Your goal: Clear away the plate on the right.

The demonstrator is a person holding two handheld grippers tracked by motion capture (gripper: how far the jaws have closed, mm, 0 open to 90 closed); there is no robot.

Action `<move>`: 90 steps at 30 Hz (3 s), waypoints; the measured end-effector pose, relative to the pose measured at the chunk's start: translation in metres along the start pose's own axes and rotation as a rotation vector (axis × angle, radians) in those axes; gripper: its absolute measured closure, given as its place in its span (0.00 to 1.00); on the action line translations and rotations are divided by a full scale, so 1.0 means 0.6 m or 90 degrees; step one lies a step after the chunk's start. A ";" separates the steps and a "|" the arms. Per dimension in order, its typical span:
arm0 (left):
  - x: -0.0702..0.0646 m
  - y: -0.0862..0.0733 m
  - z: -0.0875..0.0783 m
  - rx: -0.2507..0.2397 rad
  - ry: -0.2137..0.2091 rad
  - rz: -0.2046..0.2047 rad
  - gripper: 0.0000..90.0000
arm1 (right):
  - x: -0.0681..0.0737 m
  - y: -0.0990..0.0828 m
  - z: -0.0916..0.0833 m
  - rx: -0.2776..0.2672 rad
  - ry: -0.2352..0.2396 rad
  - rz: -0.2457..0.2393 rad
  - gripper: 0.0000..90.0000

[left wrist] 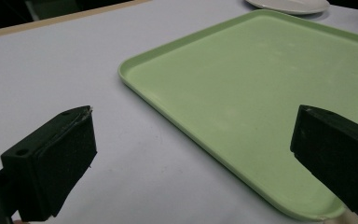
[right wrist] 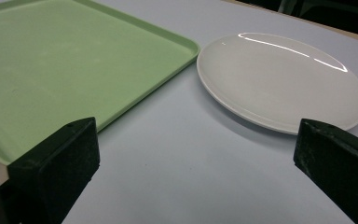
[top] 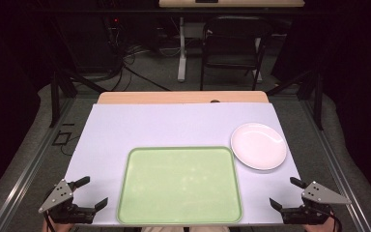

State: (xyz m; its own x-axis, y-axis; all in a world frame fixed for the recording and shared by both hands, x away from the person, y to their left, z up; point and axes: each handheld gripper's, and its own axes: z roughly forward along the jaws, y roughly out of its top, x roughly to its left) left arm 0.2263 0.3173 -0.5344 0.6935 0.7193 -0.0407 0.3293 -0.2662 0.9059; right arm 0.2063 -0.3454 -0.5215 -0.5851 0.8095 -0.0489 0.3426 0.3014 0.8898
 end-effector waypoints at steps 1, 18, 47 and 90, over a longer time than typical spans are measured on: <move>0.000 0.000 0.000 0.002 0.003 0.002 0.00 | 0.000 0.000 0.000 0.002 -0.001 0.003 0.00; -0.002 0.002 0.006 0.011 0.004 -0.003 0.00 | 0.005 0.003 -0.004 0.008 -0.038 0.070 0.00; -0.003 0.004 0.011 0.023 0.007 -0.006 0.00 | -0.004 0.004 0.020 0.070 -0.052 0.254 0.00; -0.004 0.006 0.018 0.038 0.007 -0.006 0.00 | -0.087 -0.029 0.060 -0.098 -0.089 0.642 0.00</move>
State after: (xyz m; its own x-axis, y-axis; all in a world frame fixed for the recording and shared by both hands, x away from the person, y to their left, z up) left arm 0.2329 0.3079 -0.5357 0.6829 0.7292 -0.0438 0.3734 -0.2970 0.8788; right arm 0.2571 -0.3749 -0.5506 0.0166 0.7046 0.7094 0.5231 -0.6108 0.5944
